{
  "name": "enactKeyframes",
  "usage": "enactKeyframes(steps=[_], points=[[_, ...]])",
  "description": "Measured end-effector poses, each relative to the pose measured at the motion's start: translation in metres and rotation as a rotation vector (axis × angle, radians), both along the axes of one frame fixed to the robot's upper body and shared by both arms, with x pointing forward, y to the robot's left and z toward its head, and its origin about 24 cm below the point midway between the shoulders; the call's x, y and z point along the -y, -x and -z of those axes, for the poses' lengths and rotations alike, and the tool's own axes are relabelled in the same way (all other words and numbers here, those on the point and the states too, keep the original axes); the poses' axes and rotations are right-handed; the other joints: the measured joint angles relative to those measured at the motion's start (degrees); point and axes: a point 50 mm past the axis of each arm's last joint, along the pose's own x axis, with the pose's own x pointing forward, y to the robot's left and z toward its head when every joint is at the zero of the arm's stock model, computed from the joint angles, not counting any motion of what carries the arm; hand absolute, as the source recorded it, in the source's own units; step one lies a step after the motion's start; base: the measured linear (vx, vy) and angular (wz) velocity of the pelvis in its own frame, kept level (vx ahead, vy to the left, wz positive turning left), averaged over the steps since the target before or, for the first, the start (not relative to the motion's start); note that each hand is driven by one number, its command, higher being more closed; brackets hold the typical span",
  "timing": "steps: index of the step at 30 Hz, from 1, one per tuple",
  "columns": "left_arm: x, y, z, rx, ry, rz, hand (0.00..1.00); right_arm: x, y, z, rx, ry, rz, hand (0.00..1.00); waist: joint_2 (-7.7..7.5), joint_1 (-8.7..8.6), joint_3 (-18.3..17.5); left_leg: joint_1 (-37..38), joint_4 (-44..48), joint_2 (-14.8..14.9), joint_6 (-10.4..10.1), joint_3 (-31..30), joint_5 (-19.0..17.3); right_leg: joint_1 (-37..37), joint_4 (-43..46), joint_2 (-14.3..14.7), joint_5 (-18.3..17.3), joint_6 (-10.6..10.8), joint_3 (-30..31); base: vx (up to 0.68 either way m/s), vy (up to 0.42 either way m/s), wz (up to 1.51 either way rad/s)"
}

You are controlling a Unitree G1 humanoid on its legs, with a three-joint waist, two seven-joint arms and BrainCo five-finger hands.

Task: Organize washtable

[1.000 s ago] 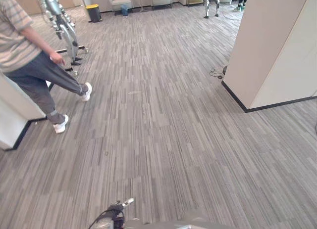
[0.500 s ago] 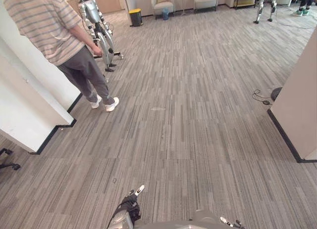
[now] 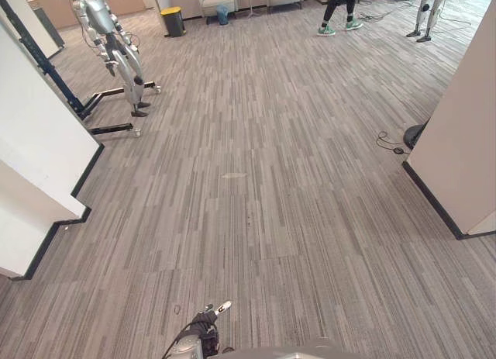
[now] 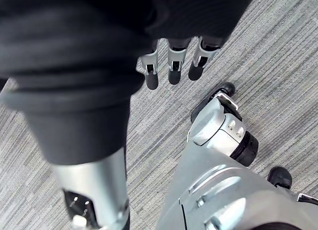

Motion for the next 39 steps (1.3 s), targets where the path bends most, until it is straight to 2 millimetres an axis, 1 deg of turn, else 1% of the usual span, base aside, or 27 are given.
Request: enactKeyframes(steps=[1, 5, 10, 13, 16, 17, 18, 19, 20, 21, 22, 23, 24, 25, 26, 27, 28, 29, 30, 31, 32, 33, 34, 35, 36, 37, 39], points=[[0.000, 0.000, 0.000, -0.002, 0.001, 0.002, 0.00, -0.001, 0.000, 0.000, 0.001, -0.003, 0.004, 0.00, 0.05, -0.08, -0.02, 0.04, -0.01, 0.10, 0.00, -0.01, 0.00, 0.30, -0.52, 0.10, 0.30, -0.01, -0.05, 0.00, 0.000, 0.00], [-0.006, 0.003, 0.001, -0.019, -0.003, 0.038, 0.00, -0.012, -0.001, 0.003, 0.009, -0.035, 0.015, 0.00, 0.14, -0.31, -0.13, 0.78, -0.49, 1.83, -0.03, 0.40, -0.04, 4.13, -7.99, 1.63, 4.36, -0.14, -0.40, 0.01, 0.016, -0.08], [-0.020, 0.011, 0.003, -0.053, -0.024, 0.071, 0.00, -0.023, -0.003, 0.005, 0.021, -0.069, -0.006, 0.00, 0.03, -0.62, -0.28, -0.70, -0.74, 1.97, 0.21, 0.64, -0.20, 4.90, -13.13, 1.53, 7.03, 0.55, -0.74, -0.01, 0.043, -0.02], [-0.033, 0.020, 0.004, -0.090, -0.049, 0.065, 0.00, -0.025, -0.004, 0.005, 0.031, -0.082, -0.007, 0.00, -0.75, -0.58, -0.24, -1.11, -0.76, 1.91, 0.37, 0.63, -0.35, 5.29, -14.63, 1.50, 7.97, 0.36, -0.85, 0.00, 0.015, 0.00], [-0.037, 0.021, 0.003, -0.096, -0.057, 0.060, 0.00, -0.029, -0.003, 0.006, 0.018, -0.094, -0.024, 0.00, -1.51, 0.06, -0.26, -1.72, 0.78, 2.33, -0.04, 0.59, -1.67, 5.35, -14.73, 1.65, 8.01, 0.25, -1.05, 0.02, -0.015, 0.08], [-0.039, 0.018, 0.002, -0.086, -0.059, 0.043, 0.00, -0.030, -0.005, 0.007, 0.019, -0.100, -0.027, 0.00, -2.39, 0.12, -0.05, -5.64, 8.06, 4.02, 0.21, 0.45, -4.60, 4.44, -14.35, 1.78, 8.17, -0.04, -1.25, -0.03, -0.061, 0.02], [-0.043, 0.014, 0.000, -0.060, -0.054, -0.003, 0.00, -0.030, -0.012, 0.007, 0.036, -0.103, -0.035, 0.00, -2.13, 0.40, 0.88, -10.93, 19.23, 7.58, 0.26, -0.22, -9.26, 3.43, -13.60, 3.03, 8.27, -0.57, -1.22, -0.04, -0.058, -0.04], [-0.045, 0.012, 0.000, -0.047, -0.049, -0.036, 0.00, -0.029, -0.015, 0.006, 0.045, -0.103, -0.038, 0.00, -1.82, 0.62, 1.56, -13.18, 24.52, 9.64, 0.35, -0.70, -11.16, 3.27, -13.23, 3.73, 8.17, -0.77, -1.15, -0.06, -0.043, -0.11], [-0.049, 0.007, -0.003, -0.015, -0.049, -0.093, 0.00, -0.029, -0.019, 0.006, 0.057, -0.102, -0.036, 0.00, -1.23, 0.60, 3.03, -16.77, 33.30, 12.25, 1.40, -3.30, -12.63, 3.93, -12.46, 5.44, 7.89, -1.22, -1.17, -0.07, -0.021, 0.02], [-0.055, 0.003, -0.006, 0.032, -0.050, -0.166, 0.00, -0.030, -0.019, 0.006, 0.057, -0.106, -0.033, 0.00, -2.14, 0.88, 4.10, -20.25, 40.18, 12.50, 1.24, -9.31, -12.57, 4.39, -11.52, 5.68, 7.29, -1.84, -0.64, -0.09, -0.019, 0.05], [-0.056, 0.000, -0.008, 0.053, -0.046, -0.187, 0.00, -0.030, -0.020, 0.006, 0.059, -0.107, -0.033, 0.00, -2.21, 1.47, 4.30, -22.04, 41.69, 11.64, -0.38, -13.17, -14.05, 4.78, -11.30, 5.59, 7.05, -1.93, -0.55, -0.11, 0.026, -0.12], [-0.054, -0.003, -0.008, 0.069, -0.028, -0.198, 0.00, -0.027, -0.019, 0.006, 0.058, -0.101, -0.024, 0.00, -2.30, 2.83, 4.44, -22.18, 38.97, 8.41, -1.65, -20.32, -16.04, 4.08, -10.78, 4.86, 6.32, -2.01, 0.15, -0.13, 0.085, -0.41], [-0.051, 0.000, -0.007, 0.059, -0.019, -0.206, 0.00, -0.025, -0.020, 0.005, 0.064, -0.095, -0.019, 0.00, -2.09, 3.36, 4.42, -21.84, 34.73, 6.66, -1.34, -24.13, -16.30, 3.09, -10.17, 4.76, 5.40, -1.45, 1.56, -0.11, 0.198, -0.59], [-0.055, 0.002, -0.007, 0.060, -0.013, -0.254, 0.00, -0.027, -0.030, 0.004, 0.092, -0.093, -0.033, 0.00, -2.18, 3.50, 4.83, -22.11, 31.99, 5.54, -1.66, -25.89, -16.68, 2.16, -9.08, 4.25, 4.49, -0.55, 2.90, -0.02, 0.246, -0.52], [-0.059, 0.004, -0.008, 0.060, -0.018, -0.291, 0.00, -0.031, -0.036, 0.004, 0.108, -0.099, -0.057, 0.00, -2.36, 3.71, 4.53, -22.20, 31.42, 4.16, -1.33, -24.58, -17.36, 1.27, -8.77, 2.91, 3.98, -0.35, 3.68, 0.12, 0.286, -0.27], [-0.061, 0.007, -0.007, 0.056, -0.017, -0.325, 0.00, -0.035, -0.036, 0.005, 0.109, -0.110, -0.068, 0.00, -3.33, 3.82, 4.11, -23.66, 32.40, 2.63, -0.45, -23.66, -18.56, 0.66, -9.02, 1.28, 3.68, -0.64, 3.65, 0.18, 0.227, -0.01], [-0.062, 0.007, -0.007, 0.062, -0.018, -0.333, 0.00, -0.034, -0.035, 0.005, 0.108, -0.109, -0.066, 0.00, -3.44, 3.87, 4.13, -24.44, 33.74, 2.00, -0.13, -23.38, -19.30, 0.70, -9.24, 0.56, 3.19, -0.35, 3.55, 0.30, 0.271, 0.20], [-0.066, 0.007, -0.008, 0.070, -0.021, -0.364, 0.00, -0.033, -0.032, 0.005, 0.103, -0.107, -0.055, 0.00, -4.36, 4.23, 3.75, -24.95, 36.25, -0.23, 1.30, -22.36, -21.09, 0.89, -9.56, -1.82, 2.04, 0.90, 3.31, 0.36, 0.283, 0.07], [-0.066, 0.007, -0.009, 0.075, -0.021, -0.373, 0.00, -0.032, -0.028, 0.005, 0.098, -0.104, -0.046, 0.00, -5.09, 5.10, 3.22, -24.12, 36.79, -2.42, 3.13, -20.28, -22.60, 1.27, -8.47, -4.73, 1.35, 0.31, 3.67, 0.36, 0.266, -0.09], [-0.064, 0.008, -0.008, 0.069, -0.016, -0.375, 0.00, -0.030, -0.029, 0.004, 0.104, -0.097, -0.047, 0.00, -5.19, 5.48, 3.14, -23.31, 36.48, -3.25, 3.79, -19.35, -23.26, 0.28, -5.09, -5.35, 1.79, 1.04, 4.66, 0.31, 0.269, -0.48], [-0.065, 0.015, -0.006, 0.049, -0.023, -0.379, 0.00, -0.029, -0.039, 0.002, 0.142, -0.098, -0.063, 0.00, -4.81, 5.62, 3.45, -21.69, 35.66, -4.75, 4.79, -17.76, -23.94, -5.73, 7.68, -6.00, 3.15, 0.37, 6.98, 0.23, 0.221, -0.40], [-0.065, 0.017, -0.006, 0.039, -0.026, -0.373, 0.00, -0.030, -0.043, 0.002, 0.155, -0.102, -0.075, 0.00, -4.64, 5.42, 3.68, -20.36, 35.18, -5.34, 5.41, -17.10, -24.30, -9.03, 14.89, -5.89, 5.00, -1.92, 7.79, 0.33, 0.247, -0.33], [-0.065, 0.015, -0.006, 0.036, -0.036, -0.340, 0.00, -0.030, -0.045, 0.001, 0.168, -0.102, -0.091, 0.00, -4.35, 4.74, 4.09, -17.17, 33.82, -6.41, 6.36, -16.70, -24.84, -15.11, 28.10, -5.03, 9.18, -4.03, 9.30, 0.37, 0.174, -0.09], [-0.064, 0.015, -0.006, 0.028, -0.046, -0.312, 0.00, -0.029, -0.046, 0.000, 0.172, -0.097, -0.101, 0.00, -3.64, 4.63, 4.88, -13.42, 31.92, -7.06, 7.08, -16.77, -25.12, -18.92, 37.42, -2.84, 8.97, -3.56, 8.92, 0.39, 0.140, -0.02], [-0.063, 0.012, -0.006, 0.029, -0.051, -0.288, 0.00, -0.030, -0.044, 0.000, 0.166, -0.096, -0.113, 0.00, -3.58, 4.49, 4.87, -10.62, 29.72, -7.30, 7.64, -16.84, -24.84, -20.93, 41.00, -1.36, 8.27, -3.18, 7.48, 0.34, 0.098, 0.09], [-0.059, 0.005, -0.008, 0.049, -0.051, -0.254, 0.00, -0.031, -0.043, 0.001, 0.161, -0.097, -0.128, 0.00, -3.59, 4.09, 4.75, -7.63, 26.48, -7.59, 8.06, -17.49, -24.75, -23.43, 41.52, 0.32, 7.62, -2.51, 3.88, 0.28, 0.045, 0.13], [-0.049, -0.009, -0.011, 0.086, -0.033, -0.226, 0.00, -0.033, -0.044, 0.001, 0.166, -0.097, -0.138, 0.00, -3.65, 3.49, 4.81, -4.19, 22.58, -7.99, 8.48, -18.45, -25.02, -26.48, 37.14, 2.34, 7.26, -1.98, -0.54, 0.38, -0.026, 0.14]])
